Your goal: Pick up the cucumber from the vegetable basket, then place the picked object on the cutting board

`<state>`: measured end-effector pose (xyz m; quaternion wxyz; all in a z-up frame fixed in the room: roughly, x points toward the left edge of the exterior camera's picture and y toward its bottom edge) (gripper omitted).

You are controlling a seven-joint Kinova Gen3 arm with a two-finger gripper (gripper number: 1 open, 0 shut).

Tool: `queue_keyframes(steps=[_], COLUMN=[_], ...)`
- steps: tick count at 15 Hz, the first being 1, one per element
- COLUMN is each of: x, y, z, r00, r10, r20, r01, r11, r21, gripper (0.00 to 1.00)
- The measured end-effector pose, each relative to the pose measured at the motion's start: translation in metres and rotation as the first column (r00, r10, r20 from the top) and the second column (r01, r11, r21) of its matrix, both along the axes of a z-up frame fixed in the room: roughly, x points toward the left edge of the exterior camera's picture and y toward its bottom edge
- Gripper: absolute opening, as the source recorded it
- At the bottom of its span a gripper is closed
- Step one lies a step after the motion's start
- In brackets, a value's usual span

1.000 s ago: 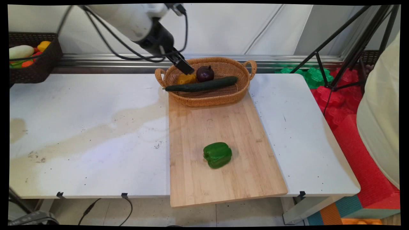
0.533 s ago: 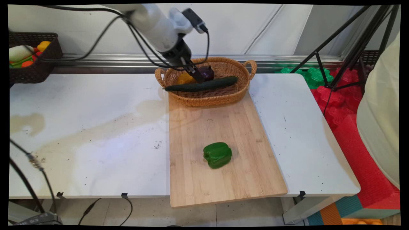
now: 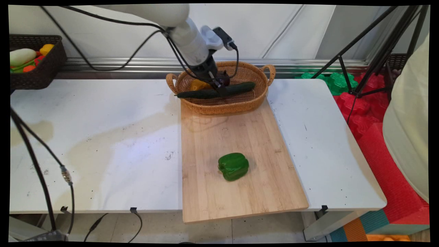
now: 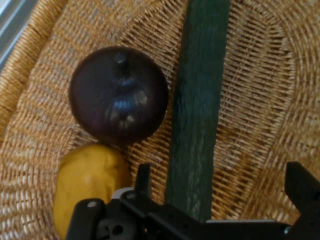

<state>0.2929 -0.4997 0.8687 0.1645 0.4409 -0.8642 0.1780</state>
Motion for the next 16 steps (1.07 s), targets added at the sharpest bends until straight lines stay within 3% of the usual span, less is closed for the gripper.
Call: queue_keyframes(steps=[8,9,16], x=[-0.009,-0.009,-0.014], y=[-0.035,-0.037,-0.036], z=[-0.038,-0.04,-0.035], r00=[1.0,1.0,1.0], r10=[0.019,0.02,0.013], r20=[0.017,0.017,0.024], r01=[-0.02,-0.021,-0.014], r11=[0.998,0.998,0.999], r21=[0.053,0.055,0.043], gripper=[1.0,0.0,0.0])
